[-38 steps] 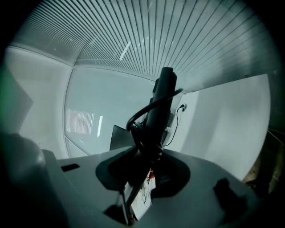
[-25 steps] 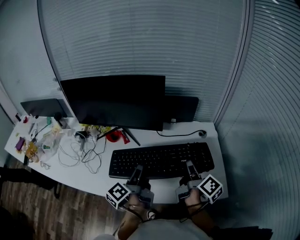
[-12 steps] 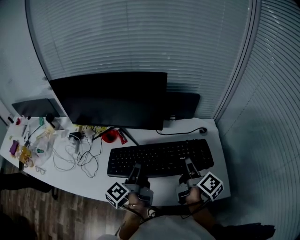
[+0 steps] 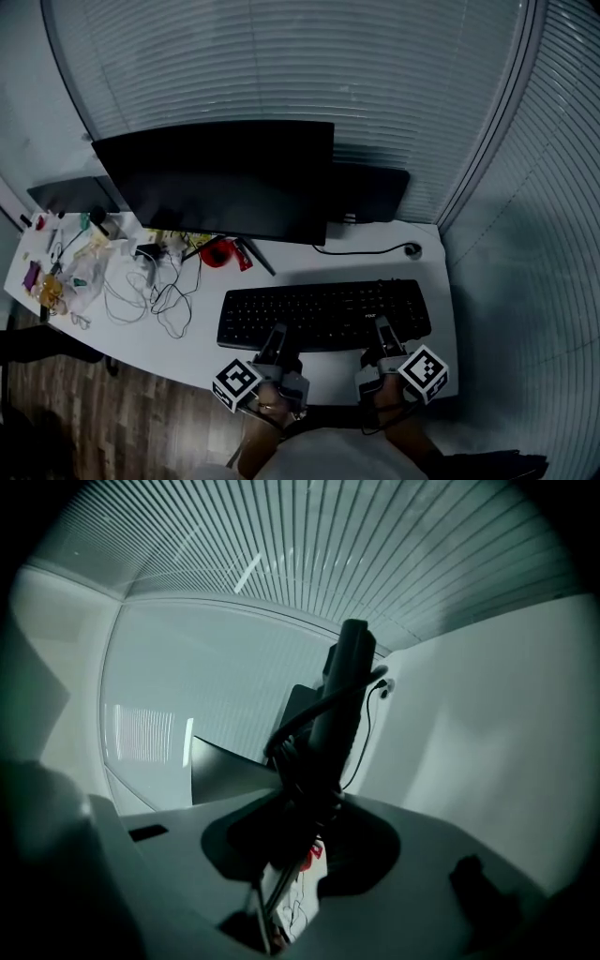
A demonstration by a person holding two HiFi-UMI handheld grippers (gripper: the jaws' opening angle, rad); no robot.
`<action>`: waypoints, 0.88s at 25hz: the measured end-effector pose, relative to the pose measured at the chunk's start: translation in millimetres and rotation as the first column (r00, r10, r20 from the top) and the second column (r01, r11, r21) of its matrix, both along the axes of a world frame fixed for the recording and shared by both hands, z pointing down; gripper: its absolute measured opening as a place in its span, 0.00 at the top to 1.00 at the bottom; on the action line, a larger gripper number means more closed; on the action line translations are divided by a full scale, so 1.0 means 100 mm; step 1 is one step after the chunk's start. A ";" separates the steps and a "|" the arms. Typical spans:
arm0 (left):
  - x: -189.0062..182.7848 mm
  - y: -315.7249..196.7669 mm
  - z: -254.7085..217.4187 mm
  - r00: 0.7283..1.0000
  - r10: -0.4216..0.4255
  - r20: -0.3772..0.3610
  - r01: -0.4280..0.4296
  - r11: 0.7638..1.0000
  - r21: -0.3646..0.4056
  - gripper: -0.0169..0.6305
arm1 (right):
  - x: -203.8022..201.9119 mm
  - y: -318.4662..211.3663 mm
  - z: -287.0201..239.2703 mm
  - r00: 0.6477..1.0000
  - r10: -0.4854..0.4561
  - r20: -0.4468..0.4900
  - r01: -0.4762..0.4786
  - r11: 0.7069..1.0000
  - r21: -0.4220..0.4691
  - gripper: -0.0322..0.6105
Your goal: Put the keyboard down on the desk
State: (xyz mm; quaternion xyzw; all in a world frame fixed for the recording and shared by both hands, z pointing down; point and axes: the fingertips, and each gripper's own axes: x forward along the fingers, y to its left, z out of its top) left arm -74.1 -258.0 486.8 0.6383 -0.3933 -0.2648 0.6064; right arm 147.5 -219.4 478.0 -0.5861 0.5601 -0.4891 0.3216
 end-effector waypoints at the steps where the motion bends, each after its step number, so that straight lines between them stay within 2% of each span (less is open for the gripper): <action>1: 0.02 0.00 0.00 1.000 -0.003 0.006 0.003 1.000 0.001 0.80 | 0.02 -0.01 0.02 1.000 -0.004 0.006 0.004 1.000 -0.002 0.78; 8: 0.18 -0.04 0.14 1.000 -0.019 0.010 0.020 0.999 -0.027 0.80 | 0.19 -0.13 0.16 0.999 -0.032 0.006 0.032 0.999 -0.029 0.78; 18: 0.04 0.04 0.62 0.995 -0.063 0.073 0.071 0.990 -0.121 0.80 | 0.06 -0.17 0.70 0.996 -0.078 0.050 0.084 0.989 -0.121 0.78; 22: 0.03 0.06 0.77 0.995 -0.078 0.061 0.087 0.984 -0.156 0.80 | 0.03 -0.16 0.87 0.995 -0.088 0.055 0.096 0.984 -0.152 0.78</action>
